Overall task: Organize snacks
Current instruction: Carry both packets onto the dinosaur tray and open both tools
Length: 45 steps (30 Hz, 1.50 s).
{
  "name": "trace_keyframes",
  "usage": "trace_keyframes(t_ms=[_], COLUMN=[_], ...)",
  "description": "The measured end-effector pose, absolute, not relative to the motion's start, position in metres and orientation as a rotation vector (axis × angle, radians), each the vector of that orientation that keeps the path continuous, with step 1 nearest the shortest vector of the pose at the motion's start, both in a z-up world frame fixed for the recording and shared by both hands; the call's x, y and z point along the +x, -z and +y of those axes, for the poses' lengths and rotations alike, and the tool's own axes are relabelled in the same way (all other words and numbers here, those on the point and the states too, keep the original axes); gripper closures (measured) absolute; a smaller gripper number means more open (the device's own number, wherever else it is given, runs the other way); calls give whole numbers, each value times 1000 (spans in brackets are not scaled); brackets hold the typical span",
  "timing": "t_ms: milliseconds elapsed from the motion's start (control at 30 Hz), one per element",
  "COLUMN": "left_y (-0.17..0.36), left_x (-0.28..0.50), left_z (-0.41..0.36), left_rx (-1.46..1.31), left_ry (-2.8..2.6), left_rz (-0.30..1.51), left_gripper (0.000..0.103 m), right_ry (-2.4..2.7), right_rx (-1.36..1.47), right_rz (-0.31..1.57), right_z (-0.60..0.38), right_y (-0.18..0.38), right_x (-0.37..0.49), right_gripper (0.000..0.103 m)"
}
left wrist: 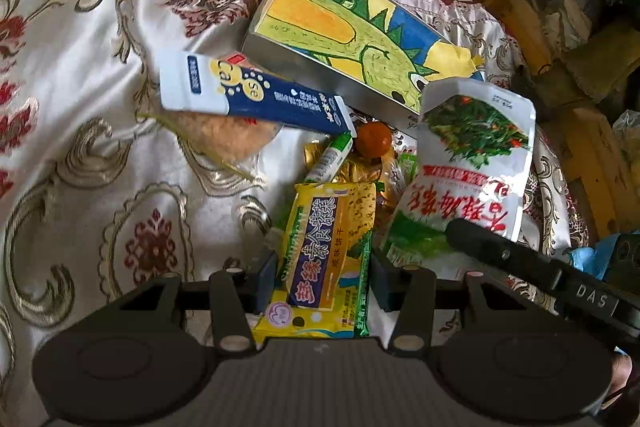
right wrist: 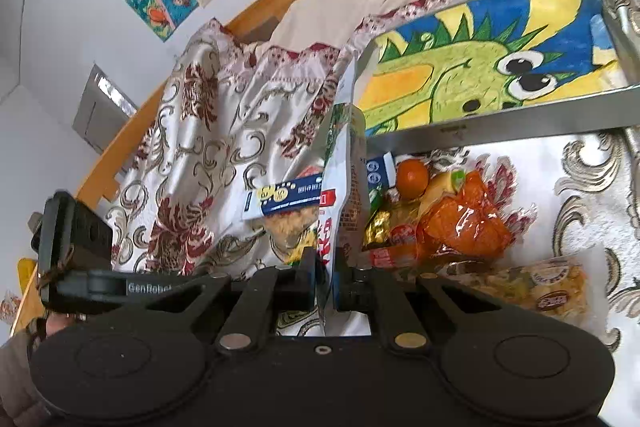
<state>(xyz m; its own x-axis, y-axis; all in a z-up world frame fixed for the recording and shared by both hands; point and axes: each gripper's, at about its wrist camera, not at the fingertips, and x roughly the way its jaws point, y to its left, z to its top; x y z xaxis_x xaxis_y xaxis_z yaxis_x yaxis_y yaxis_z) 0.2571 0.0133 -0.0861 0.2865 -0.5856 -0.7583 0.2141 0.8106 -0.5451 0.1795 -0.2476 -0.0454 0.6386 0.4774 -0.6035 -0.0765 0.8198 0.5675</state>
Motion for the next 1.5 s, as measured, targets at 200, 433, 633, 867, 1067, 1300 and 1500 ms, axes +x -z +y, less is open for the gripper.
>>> trace_keyframes(t_ms=[200, 433, 633, 867, 1067, 1300, 1500], left_y=[82, 59, 42, 28, 47, 77, 89], left_x=[251, 246, 275, 329, 372, 398, 399], left_z=[20, 17, 1, -54, -108, -147, -167], left_rx=[-455, -460, -530, -523, -507, -446, -337], left_ry=[545, 572, 626, 643, 631, 565, 504], left_rz=[1153, 1033, 929, 825, 841, 907, 929], left_gripper=[51, 51, 51, 51, 51, 51, 51], right_ry=[-327, -330, -293, -233, -154, -79, 23], right_rx=[542, 560, 587, 637, 755, 839, 772], right_rz=[805, 742, 648, 547, 545, 586, 659], right_z=[-253, -260, -276, -316, -359, -385, -389], right_y=[43, 32, 20, 16, 39, 71, 82], right_x=[178, 176, 185, 214, 246, 276, 282], right_gripper=[96, 96, 96, 95, 95, 95, 91])
